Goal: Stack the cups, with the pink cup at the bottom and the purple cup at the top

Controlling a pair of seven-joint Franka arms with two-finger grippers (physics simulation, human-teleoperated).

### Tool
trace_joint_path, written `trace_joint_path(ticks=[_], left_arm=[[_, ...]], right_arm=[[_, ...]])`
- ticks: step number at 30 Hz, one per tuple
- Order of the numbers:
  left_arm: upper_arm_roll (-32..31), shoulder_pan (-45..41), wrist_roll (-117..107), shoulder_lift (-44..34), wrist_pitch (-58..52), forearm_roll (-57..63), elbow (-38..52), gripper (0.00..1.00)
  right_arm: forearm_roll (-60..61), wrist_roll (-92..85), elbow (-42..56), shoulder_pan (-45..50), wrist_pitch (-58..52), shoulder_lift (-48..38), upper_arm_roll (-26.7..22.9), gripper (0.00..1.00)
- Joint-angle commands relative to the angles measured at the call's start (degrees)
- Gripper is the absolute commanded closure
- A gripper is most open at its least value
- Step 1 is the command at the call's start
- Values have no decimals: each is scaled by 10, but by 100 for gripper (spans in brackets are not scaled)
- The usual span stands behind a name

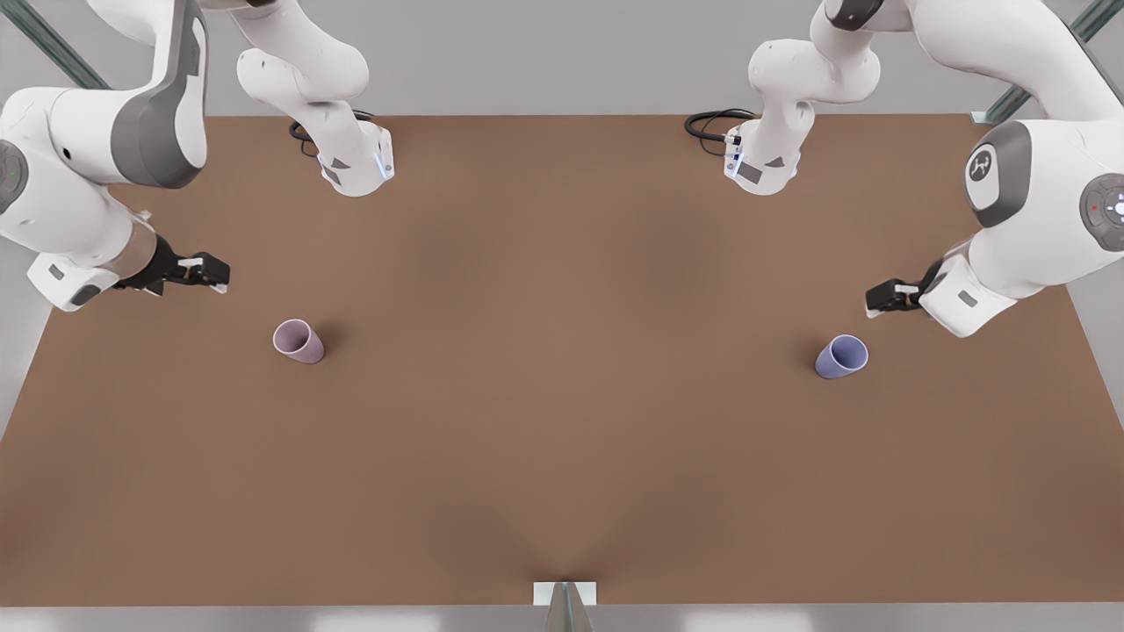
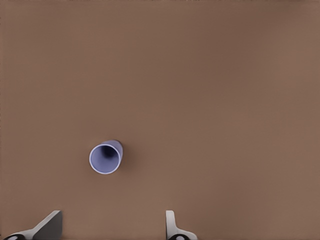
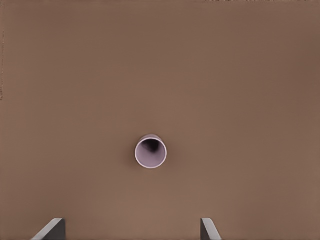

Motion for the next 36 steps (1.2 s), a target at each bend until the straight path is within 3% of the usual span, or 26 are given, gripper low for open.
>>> trace_joint_path(ticks=[1, 3, 7, 14, 23, 36], left_arm=[[2, 0, -11, -1, 8, 0, 0, 0], [2, 0, -15, 0, 9, 0, 0, 0], [2, 0, -13, 8, 9, 0, -10, 0], [3, 6, -7, 13, 9, -2, -10, 0], [3, 6, -4, 8, 6, -16, -10, 0], [3, 6, -4, 5, -9, -16, -8, 0]], right_arm=[[1, -23, 1, -2, 8, 0, 0, 0], [1, -20, -12, -1, 13, 7, 1, 0], [1, -14, -241, 8, 217, -62, 0, 0], [3, -14, -388, 10, 417, -53, -23, 0], [25, -28, -397, -12, 436, -40, -74, 0], [39, -31, -433, -3, 464, 5, -76, 0]])
